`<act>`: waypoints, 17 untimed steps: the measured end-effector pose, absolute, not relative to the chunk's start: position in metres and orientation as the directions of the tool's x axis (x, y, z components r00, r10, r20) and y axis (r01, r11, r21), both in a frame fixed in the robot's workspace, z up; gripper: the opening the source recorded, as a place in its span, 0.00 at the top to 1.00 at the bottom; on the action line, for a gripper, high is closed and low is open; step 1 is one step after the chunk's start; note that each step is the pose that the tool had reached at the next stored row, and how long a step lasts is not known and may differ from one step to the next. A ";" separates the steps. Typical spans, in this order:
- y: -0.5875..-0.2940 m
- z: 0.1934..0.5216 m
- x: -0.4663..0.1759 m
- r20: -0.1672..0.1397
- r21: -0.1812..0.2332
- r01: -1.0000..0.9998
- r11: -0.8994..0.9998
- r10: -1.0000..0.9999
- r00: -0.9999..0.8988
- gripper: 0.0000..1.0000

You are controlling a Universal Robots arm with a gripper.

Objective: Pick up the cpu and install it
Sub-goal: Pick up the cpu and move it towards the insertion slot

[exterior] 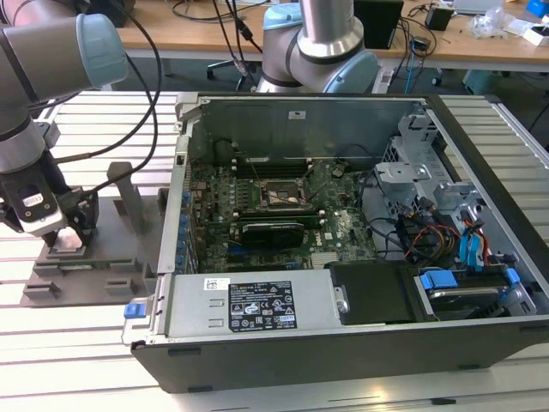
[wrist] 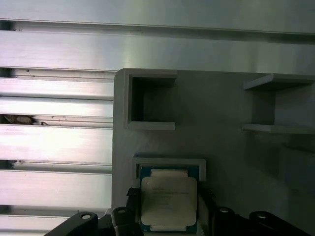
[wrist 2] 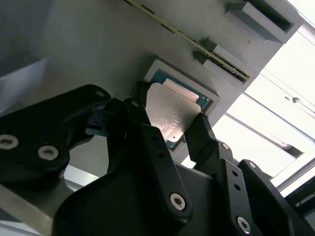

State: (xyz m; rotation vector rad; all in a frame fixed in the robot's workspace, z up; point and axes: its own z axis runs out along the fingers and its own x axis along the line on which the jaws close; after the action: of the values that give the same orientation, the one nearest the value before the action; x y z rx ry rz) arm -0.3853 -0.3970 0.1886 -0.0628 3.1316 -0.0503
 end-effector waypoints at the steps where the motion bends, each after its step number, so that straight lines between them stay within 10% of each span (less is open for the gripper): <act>1: -0.397 0.189 -0.385 -0.008 -0.032 -0.040 0.999 -0.040 -0.999 0.45; 17: -0.397 0.207 -0.385 -0.009 -0.032 -0.040 0.999 -0.040 -0.999 0.45</act>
State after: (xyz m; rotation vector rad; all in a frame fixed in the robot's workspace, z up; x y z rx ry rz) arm -0.3852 -0.3969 0.2069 -0.0628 3.1314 -0.0505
